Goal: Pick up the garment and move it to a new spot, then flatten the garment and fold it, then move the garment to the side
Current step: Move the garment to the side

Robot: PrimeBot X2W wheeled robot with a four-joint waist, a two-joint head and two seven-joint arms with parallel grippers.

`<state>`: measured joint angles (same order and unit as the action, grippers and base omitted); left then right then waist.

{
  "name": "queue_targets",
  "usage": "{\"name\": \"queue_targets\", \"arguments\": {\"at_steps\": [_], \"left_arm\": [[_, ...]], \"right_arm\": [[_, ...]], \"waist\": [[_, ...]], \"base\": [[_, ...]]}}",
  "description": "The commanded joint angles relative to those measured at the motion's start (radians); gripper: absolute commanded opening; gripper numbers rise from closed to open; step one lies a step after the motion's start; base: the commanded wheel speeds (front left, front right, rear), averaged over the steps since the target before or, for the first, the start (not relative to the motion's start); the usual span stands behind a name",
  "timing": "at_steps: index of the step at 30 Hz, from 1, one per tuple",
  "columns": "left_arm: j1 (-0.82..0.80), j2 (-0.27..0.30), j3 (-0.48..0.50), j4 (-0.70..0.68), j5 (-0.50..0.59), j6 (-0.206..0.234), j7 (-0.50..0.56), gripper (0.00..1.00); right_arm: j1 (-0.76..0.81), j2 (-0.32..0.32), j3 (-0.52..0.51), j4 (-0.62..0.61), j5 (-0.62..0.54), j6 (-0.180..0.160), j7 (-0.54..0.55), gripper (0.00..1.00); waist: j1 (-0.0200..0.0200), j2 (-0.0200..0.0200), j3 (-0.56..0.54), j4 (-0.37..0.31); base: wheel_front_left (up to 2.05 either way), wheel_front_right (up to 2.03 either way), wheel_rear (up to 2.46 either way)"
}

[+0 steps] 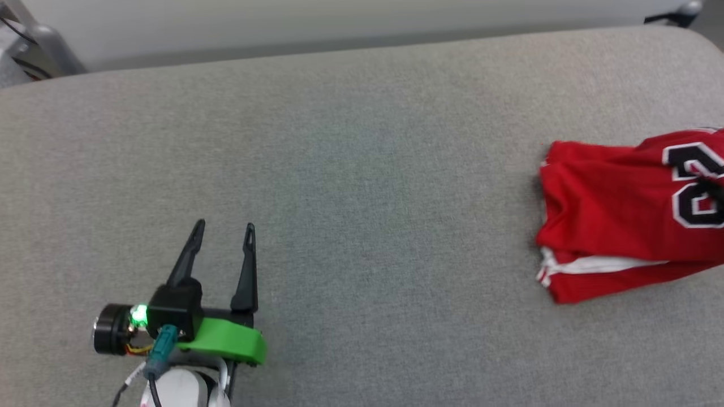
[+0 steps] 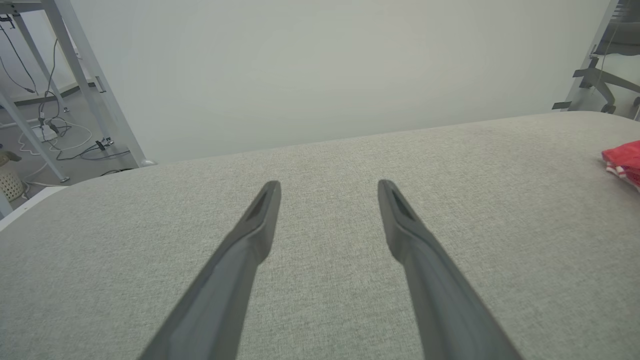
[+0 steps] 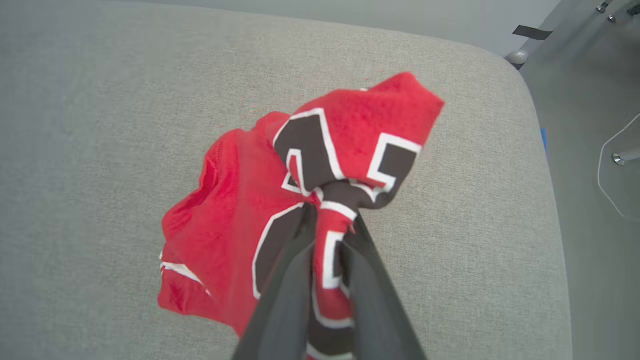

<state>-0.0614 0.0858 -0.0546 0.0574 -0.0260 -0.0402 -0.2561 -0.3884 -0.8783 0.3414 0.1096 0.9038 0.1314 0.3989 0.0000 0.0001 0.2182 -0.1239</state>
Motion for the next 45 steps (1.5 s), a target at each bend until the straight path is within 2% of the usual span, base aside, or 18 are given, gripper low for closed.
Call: {"name": "queue_targets", "arguments": {"at_steps": [1, 5, 14, 17, 22, 27, 28, 29, 33, 36, 45], "left_arm": [[-0.029, 0.013, 0.006, -0.013, 0.010, 0.000, -0.006, 1.00], [-0.069, 0.024, 0.006, -0.038, 0.014, -0.003, -0.006, 1.00], [-0.129, 0.040, 0.003, -0.096, 0.020, -0.005, -0.006, 1.00], [-0.170, 0.043, -0.010, -0.119, 0.023, -0.008, -0.006, 1.00], [-0.192, 0.040, -0.022, -0.126, 0.023, -0.005, -0.006, 1.00], [-0.189, 0.038, -0.024, -0.129, 0.020, 0.002, -0.006, 1.00], [-0.187, 0.038, -0.025, -0.129, 0.019, 0.003, -0.006, 1.00], [-0.186, 0.037, -0.025, -0.128, 0.019, 0.004, -0.006, 1.00], [-0.174, 0.037, -0.029, -0.115, 0.016, 0.007, -0.006, 1.00], [-0.157, 0.036, -0.031, -0.104, 0.014, 0.008, -0.006, 1.00], [-0.079, 0.026, -0.022, -0.074, -0.006, 0.018, -0.006, 1.00]], "right_arm": [[-0.029, -0.008, -0.022, 0.014, -0.015, -0.001, -0.002, 0.00], [-0.055, -0.053, -0.065, 0.068, -0.075, -0.001, -0.008, 0.00], [-0.162, -0.085, -0.149, 0.236, -0.134, -0.001, -0.029, 0.00], [-0.240, -0.109, -0.175, 0.356, -0.181, -0.001, -0.053, 0.00], [-0.287, -0.122, -0.193, 0.463, -0.235, -0.001, -0.085, 0.00], [-0.317, -0.109, -0.198, 0.527, -0.242, -0.001, -0.116, 0.00], [-0.324, -0.106, -0.202, 0.543, -0.249, -0.001, -0.129, 0.38], [-0.330, -0.103, -0.204, 0.558, -0.259, -0.001, -0.142, 1.00], [-0.350, -0.085, -0.205, 0.618, -0.308, -0.001, -0.214, 1.00], [-0.358, -0.075, -0.197, 0.644, -0.356, -0.001, -0.308, 1.00], [-0.362, -0.010, -0.178, 0.597, -0.435, -0.001, -0.608, 1.00]], "waist": [[0.0000, -0.0001, 0.079, -0.042], [0.0000, -0.0001, 0.145, -0.039], [0.0000, -0.0001, 0.267, -0.020], [0.0000, -0.0001, 0.325, 0.003], [0.0000, -0.0001, 0.336, 0.023], [0.0000, -0.0001, 0.327, 0.031], [0.0000, -0.0001, 0.324, 0.031], [0.0000, -0.0001, 0.319, 0.032], [0.0000, -0.0001, 0.281, 0.033], [0.0000, -0.0001, 0.232, 0.033], [0.0000, -0.0001, 0.099, 0.044]], "base": [[0.00, 0.00, 0.00], [0.00, 0.00, 0.00], [0.00, 0.00, 0.00], [0.00, 0.00, 0.00], [0.00, 0.00, 0.00], [0.00, 0.00, 0.00], [0.00, 0.00, 0.00], [0.00, 0.00, 0.00], [0.00, 0.00, 0.00], [0.00, 0.00, 0.00], [0.00, 0.00, 0.00]]}}
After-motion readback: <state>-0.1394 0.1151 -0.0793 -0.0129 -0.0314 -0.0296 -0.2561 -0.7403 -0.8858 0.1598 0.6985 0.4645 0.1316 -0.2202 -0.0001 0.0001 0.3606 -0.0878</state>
